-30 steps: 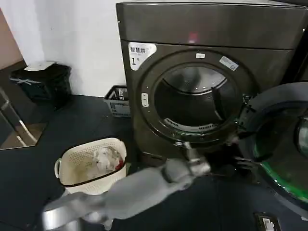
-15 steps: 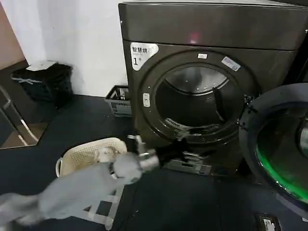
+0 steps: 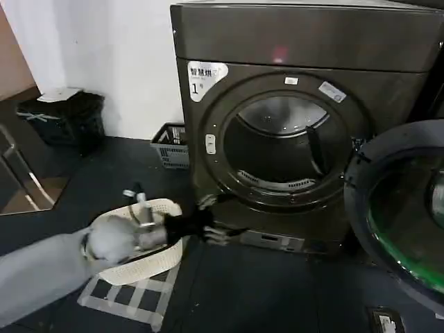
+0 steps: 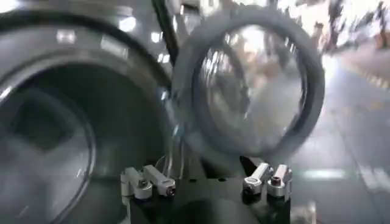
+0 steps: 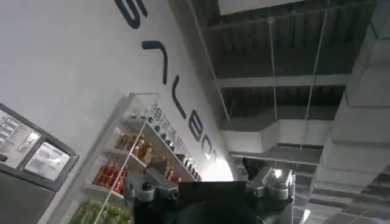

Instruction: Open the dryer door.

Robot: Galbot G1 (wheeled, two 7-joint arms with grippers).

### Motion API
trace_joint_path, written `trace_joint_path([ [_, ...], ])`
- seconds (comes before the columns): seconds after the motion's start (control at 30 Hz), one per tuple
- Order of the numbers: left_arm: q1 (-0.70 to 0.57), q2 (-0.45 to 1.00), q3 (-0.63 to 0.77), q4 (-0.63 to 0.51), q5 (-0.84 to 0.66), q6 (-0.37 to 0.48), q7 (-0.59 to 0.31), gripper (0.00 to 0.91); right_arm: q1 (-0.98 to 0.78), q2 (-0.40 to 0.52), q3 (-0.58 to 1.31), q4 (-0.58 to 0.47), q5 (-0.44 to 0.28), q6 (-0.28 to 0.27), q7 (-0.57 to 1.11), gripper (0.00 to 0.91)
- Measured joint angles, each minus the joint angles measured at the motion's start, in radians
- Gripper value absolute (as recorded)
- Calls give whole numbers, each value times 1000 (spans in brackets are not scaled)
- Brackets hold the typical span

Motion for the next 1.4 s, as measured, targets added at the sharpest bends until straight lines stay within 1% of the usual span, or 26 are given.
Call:
trace_joint_path([
  [0.1, -7, 57, 2, 8, 20, 35, 2, 907, 1, -11, 10, 1, 0, 0, -6, 907],
  [0.27, -10, 138, 3, 13, 83, 131, -2, 907, 8, -14, 13, 12, -3, 0, -13, 907],
  [0.37, -8, 178, 1, 9, 85, 184, -1, 907, 17, -14, 5, 13, -10, 0, -13, 907],
  [0.43, 2, 207, -10, 10, 103, 205, 26, 907, 25, -13, -4, 13, -21, 2, -14, 907],
  [0.6, 59, 263, -73, 25, 175, 282, 59, 907, 31, -9, -18, 17, -38, 10, -16, 907],
  [0.7, 122, 291, -134, 44, 226, 309, 77, 907, 34, -10, -23, 17, -38, 11, -17, 907],
  [0.8, 218, 319, -222, 65, 284, 311, 88, 907, 37, -11, -28, 17, -38, 11, -17, 907],
  [0.9, 332, 345, -315, 83, 340, 293, 93, 907, 43, -10, -33, 22, -38, 11, -17, 907],
  [1.0, 413, 367, -380, 95, 384, 285, 89, 907, 50, -6, -40, 29, -40, 10, -17, 907],
  [1.17, 483, 397, -425, 110, 433, 280, 90, 907, 51, -2, -41, 33, -41, 10, -17, 907],
  [1.4, 509, 404, -450, 132, 441, 276, 93, 907, 50, 4, -41, 35, -41, 11, -17, 907],
])
